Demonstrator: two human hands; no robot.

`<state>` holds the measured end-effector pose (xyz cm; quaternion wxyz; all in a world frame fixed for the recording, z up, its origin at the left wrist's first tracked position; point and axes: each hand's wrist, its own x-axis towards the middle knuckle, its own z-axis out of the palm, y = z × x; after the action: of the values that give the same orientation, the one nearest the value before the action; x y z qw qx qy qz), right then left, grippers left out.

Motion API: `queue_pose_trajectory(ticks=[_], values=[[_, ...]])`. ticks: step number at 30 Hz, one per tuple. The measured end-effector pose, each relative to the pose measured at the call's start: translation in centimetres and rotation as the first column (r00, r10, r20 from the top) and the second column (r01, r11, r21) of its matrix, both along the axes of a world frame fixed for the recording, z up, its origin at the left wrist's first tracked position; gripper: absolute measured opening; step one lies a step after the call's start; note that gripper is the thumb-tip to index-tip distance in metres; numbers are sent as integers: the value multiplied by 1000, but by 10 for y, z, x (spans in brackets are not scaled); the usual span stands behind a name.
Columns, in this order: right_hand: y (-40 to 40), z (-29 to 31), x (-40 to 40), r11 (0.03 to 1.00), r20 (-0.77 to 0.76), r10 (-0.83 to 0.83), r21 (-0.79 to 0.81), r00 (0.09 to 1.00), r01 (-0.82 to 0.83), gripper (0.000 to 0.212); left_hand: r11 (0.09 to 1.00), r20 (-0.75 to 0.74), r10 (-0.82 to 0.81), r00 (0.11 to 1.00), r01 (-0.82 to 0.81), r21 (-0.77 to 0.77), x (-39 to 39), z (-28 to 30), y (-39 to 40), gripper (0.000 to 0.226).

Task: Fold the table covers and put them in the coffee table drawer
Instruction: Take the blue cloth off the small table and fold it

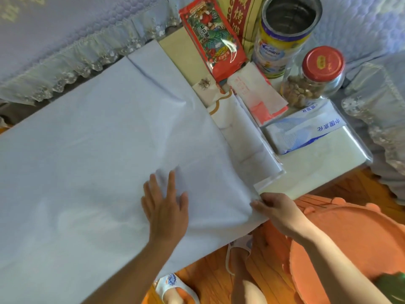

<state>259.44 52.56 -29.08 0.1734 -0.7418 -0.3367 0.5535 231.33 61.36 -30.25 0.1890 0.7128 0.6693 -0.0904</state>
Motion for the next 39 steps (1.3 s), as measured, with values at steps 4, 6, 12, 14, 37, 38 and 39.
queue_pose_trajectory(ticks=[4, 6, 12, 14, 37, 38, 39], values=[[0, 2, 2, 994, 142, -96, 61, 985, 89, 34, 990, -129, 130, 983, -137, -42, -42, 4, -74, 63], [-1, 2, -1, 984, 154, -169, 74, 974, 159, 30, 979, -158, 168, 973, -183, -86, -59, 2, -97, 59], [-22, 1, -15, 960, 325, -277, 59, 904, 273, 17, 877, -185, 408, 894, -440, -195, -97, 5, -143, 73], [-36, 10, -34, 936, 496, -345, 123, 797, 329, 27, 815, -180, 497, 849, -528, -240, -107, 13, -170, 79], [-138, 32, -637, 630, 455, 718, -101, 527, -770, 47, 97, 183, 982, -46, -710, -697, -538, 65, -490, 28], [-146, 32, -661, 630, 430, 728, -110, 535, -769, 46, 74, 191, 978, -79, -727, -682, -558, 64, -491, 25], [-153, 31, -683, 640, 398, 731, -118, 555, -759, 46, 54, 193, 975, -107, -732, -679, -577, 62, -492, 23]])
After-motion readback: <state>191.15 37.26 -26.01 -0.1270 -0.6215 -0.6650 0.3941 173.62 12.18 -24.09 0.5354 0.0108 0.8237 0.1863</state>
